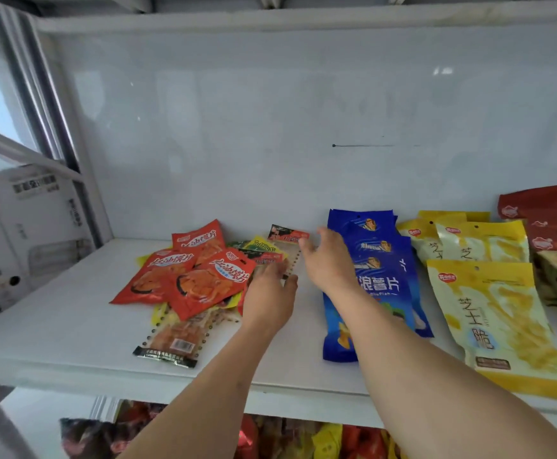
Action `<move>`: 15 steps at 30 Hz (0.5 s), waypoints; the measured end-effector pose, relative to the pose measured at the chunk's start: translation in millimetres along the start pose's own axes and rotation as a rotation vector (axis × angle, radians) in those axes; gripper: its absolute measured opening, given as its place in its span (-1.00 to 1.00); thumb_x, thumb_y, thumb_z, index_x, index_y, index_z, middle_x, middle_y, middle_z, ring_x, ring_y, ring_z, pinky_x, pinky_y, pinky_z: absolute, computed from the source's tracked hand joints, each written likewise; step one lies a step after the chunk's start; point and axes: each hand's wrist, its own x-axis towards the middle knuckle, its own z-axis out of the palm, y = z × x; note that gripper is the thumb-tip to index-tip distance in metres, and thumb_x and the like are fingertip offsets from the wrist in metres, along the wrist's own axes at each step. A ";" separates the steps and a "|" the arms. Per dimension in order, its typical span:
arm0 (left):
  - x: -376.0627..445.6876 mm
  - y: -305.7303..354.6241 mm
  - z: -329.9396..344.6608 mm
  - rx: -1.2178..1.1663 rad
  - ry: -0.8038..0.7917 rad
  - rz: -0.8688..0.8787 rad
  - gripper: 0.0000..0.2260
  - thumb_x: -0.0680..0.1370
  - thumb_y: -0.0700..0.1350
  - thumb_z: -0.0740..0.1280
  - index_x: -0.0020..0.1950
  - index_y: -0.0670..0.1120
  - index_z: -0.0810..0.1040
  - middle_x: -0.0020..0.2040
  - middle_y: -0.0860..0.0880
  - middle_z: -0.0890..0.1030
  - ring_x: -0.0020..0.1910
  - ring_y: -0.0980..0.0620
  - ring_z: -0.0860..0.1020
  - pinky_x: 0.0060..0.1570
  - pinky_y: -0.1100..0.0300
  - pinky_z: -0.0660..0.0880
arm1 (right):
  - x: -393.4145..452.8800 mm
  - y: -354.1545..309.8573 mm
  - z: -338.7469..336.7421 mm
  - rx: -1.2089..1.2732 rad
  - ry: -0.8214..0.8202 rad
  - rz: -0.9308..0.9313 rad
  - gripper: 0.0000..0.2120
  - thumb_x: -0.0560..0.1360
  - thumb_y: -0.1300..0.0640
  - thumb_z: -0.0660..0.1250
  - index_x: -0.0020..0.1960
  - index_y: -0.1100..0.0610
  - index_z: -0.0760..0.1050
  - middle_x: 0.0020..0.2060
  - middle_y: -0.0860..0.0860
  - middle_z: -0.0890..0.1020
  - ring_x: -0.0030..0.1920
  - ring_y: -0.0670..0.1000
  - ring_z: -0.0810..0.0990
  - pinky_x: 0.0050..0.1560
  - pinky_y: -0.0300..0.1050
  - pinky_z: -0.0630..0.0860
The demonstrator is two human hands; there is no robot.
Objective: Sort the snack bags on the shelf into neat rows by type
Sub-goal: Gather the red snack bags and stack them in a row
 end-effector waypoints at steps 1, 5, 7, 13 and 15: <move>3.0 -4.7 -4.2 -0.015 0.009 0.019 -0.73 0.64 -0.03 0.27 0.28 -0.10 0.54 0.19 -0.08 0.59 0.15 -0.09 0.56 0.03 0.09 0.45 | 1.3 -7.3 9.6 0.061 -0.042 0.018 -0.50 0.64 -0.10 0.19 0.47 0.17 0.34 0.40 0.16 0.45 0.38 0.18 0.44 0.32 0.06 0.42; 13.2 -35.1 -19.4 0.098 -0.073 0.119 -0.75 0.64 -0.08 0.23 0.26 -0.12 0.54 0.22 -0.10 0.53 0.18 -0.13 0.52 0.05 0.06 0.45 | 5.6 -25.6 45.3 0.135 -0.251 0.132 -0.45 0.66 -0.15 0.10 0.52 0.16 0.30 0.46 0.17 0.42 0.42 0.17 0.42 0.33 -0.02 0.37; 16.8 -56.4 -24.7 0.310 -0.181 0.221 -0.74 0.64 -0.06 0.20 0.25 -0.11 0.55 0.25 -0.12 0.52 0.26 -0.15 0.46 0.14 0.06 0.42 | 4.7 -27.8 60.8 0.151 -0.327 0.250 -0.35 0.64 -0.26 0.04 0.54 0.17 0.24 0.48 0.15 0.38 0.45 0.18 0.37 0.37 0.01 0.32; 36.8 -98.9 -36.0 0.574 -0.222 0.380 -0.65 0.64 -0.02 0.20 0.40 -0.06 0.48 0.33 -0.09 0.50 0.39 -0.17 0.36 0.31 -0.03 0.34 | 12.7 -45.5 97.9 0.124 -0.360 0.277 -0.35 0.65 -0.30 -0.07 0.47 0.12 0.39 0.42 0.13 0.48 0.42 0.16 0.42 0.39 0.03 0.32; 45.8 -108.5 -40.2 0.601 -0.207 0.390 -0.64 0.64 -0.06 0.19 0.43 -0.08 0.46 0.34 -0.10 0.50 0.40 -0.18 0.36 0.34 -0.02 0.32 | 14.3 -55.6 107.6 0.144 -0.381 0.260 -0.39 0.67 -0.25 -0.09 0.42 0.13 0.45 0.38 0.16 0.51 0.38 0.16 0.45 0.37 0.02 0.33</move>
